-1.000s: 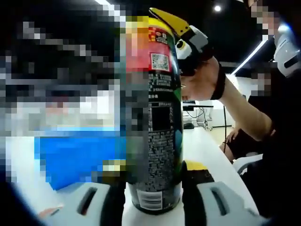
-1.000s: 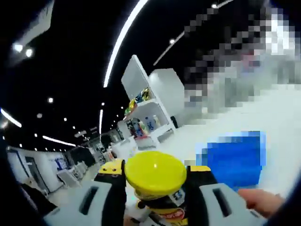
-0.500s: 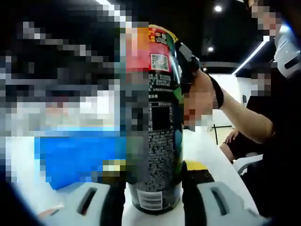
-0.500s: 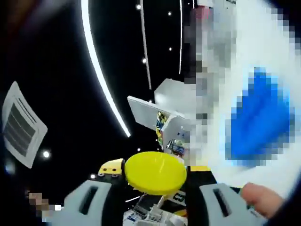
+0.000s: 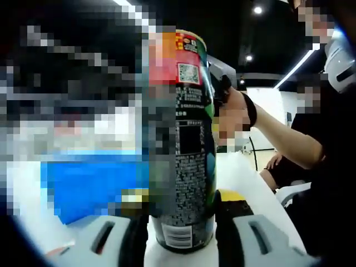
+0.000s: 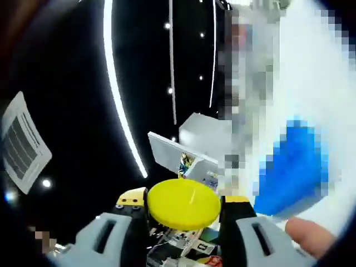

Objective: Open the lid of the chip container on the table, take out the chips, place them into the box in front of the container, and close the lid

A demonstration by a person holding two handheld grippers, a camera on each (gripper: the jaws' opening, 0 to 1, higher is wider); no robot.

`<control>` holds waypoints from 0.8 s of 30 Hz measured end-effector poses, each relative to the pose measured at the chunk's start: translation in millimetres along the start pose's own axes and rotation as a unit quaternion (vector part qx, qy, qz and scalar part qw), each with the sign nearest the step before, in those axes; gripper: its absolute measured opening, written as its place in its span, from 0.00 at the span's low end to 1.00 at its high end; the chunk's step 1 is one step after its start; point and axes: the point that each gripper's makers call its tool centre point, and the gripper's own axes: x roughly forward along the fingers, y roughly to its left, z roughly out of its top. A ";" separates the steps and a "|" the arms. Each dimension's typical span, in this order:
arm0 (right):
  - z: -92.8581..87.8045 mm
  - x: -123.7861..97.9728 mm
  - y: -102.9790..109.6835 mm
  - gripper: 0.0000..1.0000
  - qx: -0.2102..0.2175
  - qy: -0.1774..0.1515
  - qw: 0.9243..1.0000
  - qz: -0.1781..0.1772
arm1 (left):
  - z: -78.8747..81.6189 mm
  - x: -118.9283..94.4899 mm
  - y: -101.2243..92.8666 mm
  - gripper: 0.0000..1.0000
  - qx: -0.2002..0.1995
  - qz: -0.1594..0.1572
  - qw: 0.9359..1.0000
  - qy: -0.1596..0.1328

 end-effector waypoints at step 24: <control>124.7 -101.5 -101.8 0.44 -0.577 -0.057 0.733 -0.356 | 0.3 -0.5 -0.2 0.47 -0.002 0.000 1.000 -0.001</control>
